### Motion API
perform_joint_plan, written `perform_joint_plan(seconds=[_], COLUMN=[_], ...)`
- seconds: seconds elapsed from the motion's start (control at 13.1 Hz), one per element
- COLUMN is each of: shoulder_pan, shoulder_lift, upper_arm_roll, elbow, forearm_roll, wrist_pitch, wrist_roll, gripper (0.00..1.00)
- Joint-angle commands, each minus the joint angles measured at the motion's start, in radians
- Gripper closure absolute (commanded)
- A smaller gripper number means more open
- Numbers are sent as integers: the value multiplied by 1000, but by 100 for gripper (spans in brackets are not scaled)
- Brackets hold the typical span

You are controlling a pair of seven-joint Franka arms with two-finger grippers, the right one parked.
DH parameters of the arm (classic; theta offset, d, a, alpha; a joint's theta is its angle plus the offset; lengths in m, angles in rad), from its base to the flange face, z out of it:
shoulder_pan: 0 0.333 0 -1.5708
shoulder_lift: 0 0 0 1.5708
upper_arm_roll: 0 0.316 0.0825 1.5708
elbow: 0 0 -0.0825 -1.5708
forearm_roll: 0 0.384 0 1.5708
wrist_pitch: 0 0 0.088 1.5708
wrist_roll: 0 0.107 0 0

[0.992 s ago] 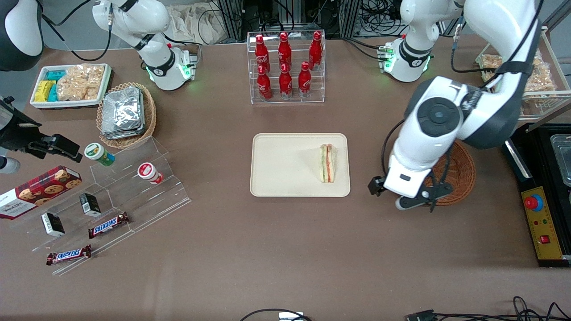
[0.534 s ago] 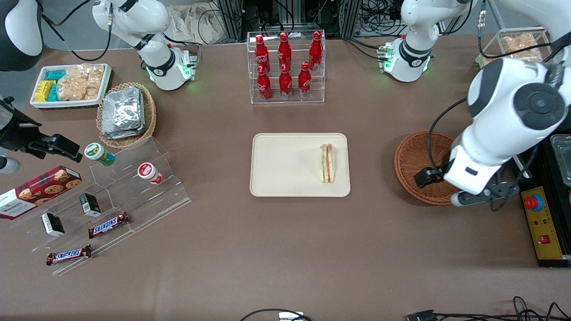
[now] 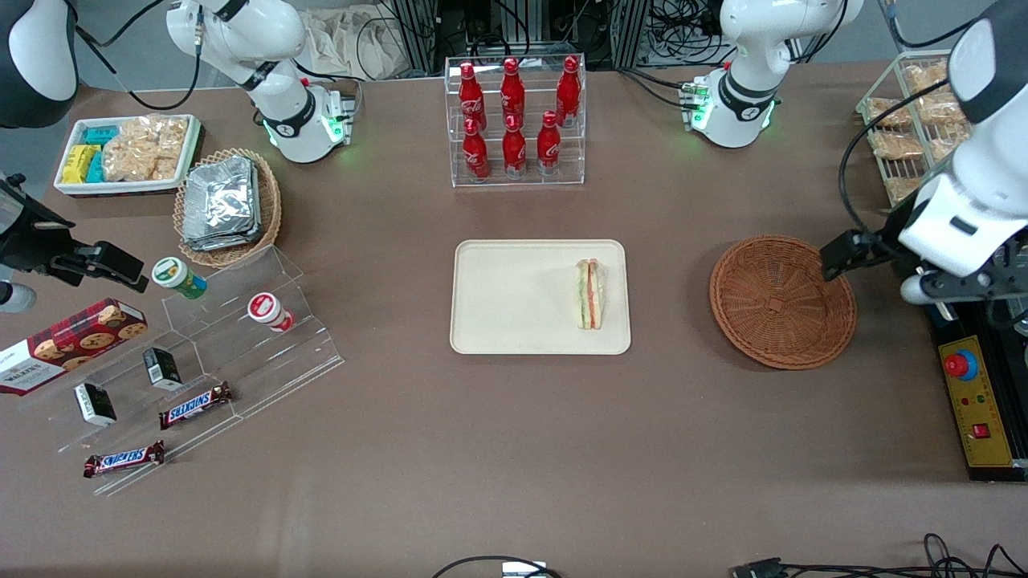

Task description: Place sandwich from basket to tray

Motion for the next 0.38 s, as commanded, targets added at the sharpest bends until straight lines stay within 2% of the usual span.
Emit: perform_joint_plan(seconds=[0.0,0.31], shoulder_pan=[-34,-36], shoulder_lift=[-77,-118], upper_arm_roll=[52,83], elbow=[-54,-82], forearm_roll=[-18,-20], wrist_pitch=[-43,-54], wrist_roll=[82,162], gripper=[0,0])
